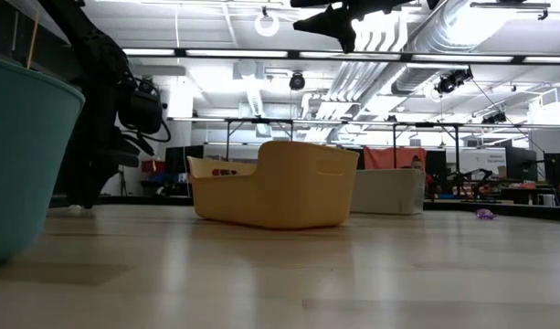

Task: Sort Halloween decoration
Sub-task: Put the white bone toy into the yellow bin

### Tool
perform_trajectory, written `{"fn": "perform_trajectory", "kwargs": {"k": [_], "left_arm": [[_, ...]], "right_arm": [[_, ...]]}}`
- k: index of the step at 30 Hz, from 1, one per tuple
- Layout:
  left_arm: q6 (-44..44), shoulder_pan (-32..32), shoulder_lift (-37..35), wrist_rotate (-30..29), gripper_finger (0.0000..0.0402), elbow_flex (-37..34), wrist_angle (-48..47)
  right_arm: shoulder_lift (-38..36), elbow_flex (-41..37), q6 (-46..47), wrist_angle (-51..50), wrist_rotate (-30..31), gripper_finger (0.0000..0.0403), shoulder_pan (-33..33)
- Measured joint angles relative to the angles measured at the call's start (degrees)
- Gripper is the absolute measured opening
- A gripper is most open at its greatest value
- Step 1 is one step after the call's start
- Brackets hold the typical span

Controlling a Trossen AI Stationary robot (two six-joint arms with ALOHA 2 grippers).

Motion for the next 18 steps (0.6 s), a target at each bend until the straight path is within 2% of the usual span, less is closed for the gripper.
{"fn": "perform_trajectory", "kwargs": {"k": [18], "left_arm": [[1.19, 1.76, 1.33, 1.71, 0.0156, 0.00, -0.63]], "right_arm": [[0.02, 0.00, 0.15, -0.33, 0.00, 0.0189, 0.00]]}}
